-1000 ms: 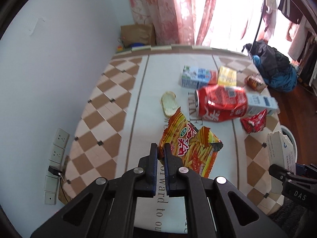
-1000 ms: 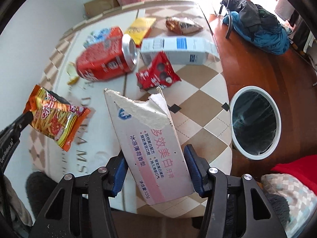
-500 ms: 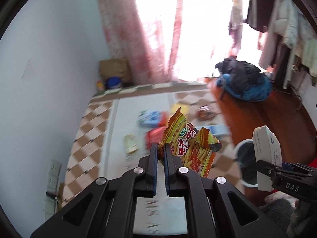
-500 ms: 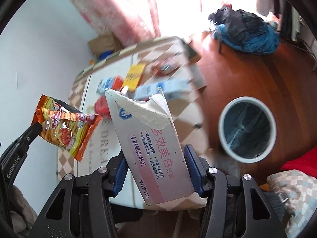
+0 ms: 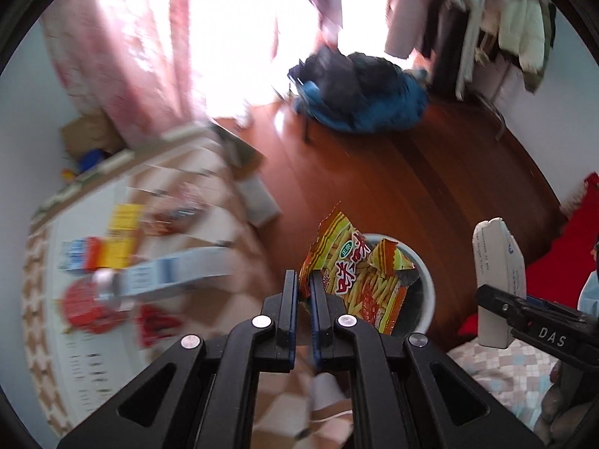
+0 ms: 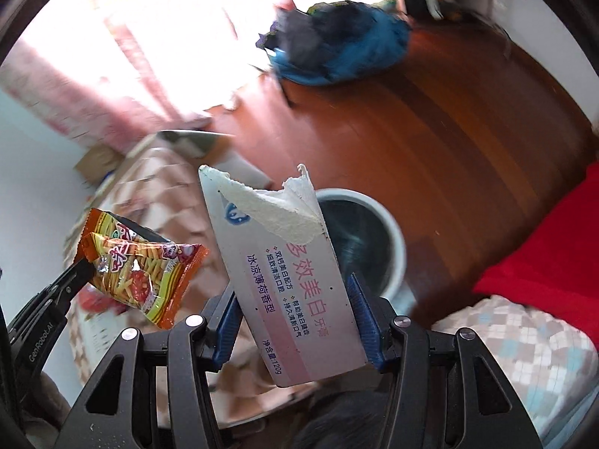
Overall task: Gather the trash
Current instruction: 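Carry both items over the white bin and open both tools to drop them, then grasp the red candy wrapper with the right tool while the left tool grasps the bread slice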
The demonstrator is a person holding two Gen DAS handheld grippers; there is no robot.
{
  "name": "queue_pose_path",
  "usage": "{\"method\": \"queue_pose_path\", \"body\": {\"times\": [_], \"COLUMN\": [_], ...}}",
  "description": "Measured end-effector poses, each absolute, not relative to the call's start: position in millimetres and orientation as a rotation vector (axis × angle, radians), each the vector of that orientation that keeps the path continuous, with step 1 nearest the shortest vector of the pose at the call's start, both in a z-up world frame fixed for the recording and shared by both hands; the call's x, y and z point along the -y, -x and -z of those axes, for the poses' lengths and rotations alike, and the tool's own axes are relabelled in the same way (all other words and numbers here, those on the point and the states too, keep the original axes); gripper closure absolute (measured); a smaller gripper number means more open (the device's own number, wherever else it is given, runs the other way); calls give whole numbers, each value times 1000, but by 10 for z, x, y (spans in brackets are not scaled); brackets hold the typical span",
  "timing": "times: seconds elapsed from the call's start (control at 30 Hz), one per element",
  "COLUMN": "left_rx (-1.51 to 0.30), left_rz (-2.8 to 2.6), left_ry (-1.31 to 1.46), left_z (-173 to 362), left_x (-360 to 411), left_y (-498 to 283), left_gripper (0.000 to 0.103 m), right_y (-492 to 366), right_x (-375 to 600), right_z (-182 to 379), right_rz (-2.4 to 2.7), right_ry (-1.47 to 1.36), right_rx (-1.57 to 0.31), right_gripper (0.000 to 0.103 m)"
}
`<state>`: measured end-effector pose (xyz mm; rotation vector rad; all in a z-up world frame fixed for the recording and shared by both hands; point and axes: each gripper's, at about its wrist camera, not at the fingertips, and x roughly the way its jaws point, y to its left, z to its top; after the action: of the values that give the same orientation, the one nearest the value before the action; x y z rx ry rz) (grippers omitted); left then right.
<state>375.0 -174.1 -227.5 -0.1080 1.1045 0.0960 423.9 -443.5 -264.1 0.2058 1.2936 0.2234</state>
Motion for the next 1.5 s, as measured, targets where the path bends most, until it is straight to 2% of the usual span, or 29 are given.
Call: {"method": "queue_pose_path", "body": {"times": [0.17, 0.4, 0.43, 0.47, 0.5, 0.53, 0.57, 0.63, 0.67, 0.7, 0.73, 0.83, 1.27, 1.5], "left_rx": [-1235, -1381, -1399, -1406, -1414, -1418, -1418, -1421, -1427, -1431, -1430, -1418, -1340, -1291], "left_rz": [-35, -19, -27, -31, -40, -51, -63, -80, -87, -94, -103, -117, -159, -166], "left_ry": [134, 161, 162, 166, 168, 166, 161, 145, 138, 130, 124, 98, 59, 63], "left_z": [2895, 3505, 3577, 3598, 3638, 3658, 3680, 3700, 3712, 3707, 3697, 3661, 3204, 2825], "left_x": [2028, 2162, 2156, 2158, 2153, 2150, 2145, 2136, 2138, 2122, 2103, 2097, 2059, 2070], "left_y": [-4235, -4581, -4604, -4613, -4615, -4618, -4606, -4581, -4572, -4540, -4508, -4429, -4110, -3848], "left_gripper": [98, 94, 86, 64, 48, 18, 10, 10, 9, 6, 2, 0, 0, 0], "right_y": [-4640, -4894, -4915, -4943, -4975, -4980, -4997, -5011, -5012, -5017, -5019, -5000, -4617, -4390], "right_x": [4791, 4855, 4845, 4830, 4831, 4816, 4811, 4807, 4808, 4816, 4825, 4847, 4886, 4888], "right_z": [3340, 4189, 4278, 4382, 4452, 4499, 4549, 4630, 4654, 4668, 4671, 4660, 4216, 3729], "right_rz": [-167, -140, -141, -142, -135, -126, -126, -115, -111, -106, -102, -101, -69, -77], "right_ry": [-260, -281, -276, -270, -265, -257, -252, -240, -238, -235, -232, -224, -83, -79], "right_rx": [-1410, -1535, -1547, -1558, -1562, -1565, -1569, -1578, -1578, -1576, -1574, -1580, -1570, -1506], "right_gripper": [47, 47, 46, 46, 45, 45, 45, 39, 27, 20, 18, 2, 0, 0]}}
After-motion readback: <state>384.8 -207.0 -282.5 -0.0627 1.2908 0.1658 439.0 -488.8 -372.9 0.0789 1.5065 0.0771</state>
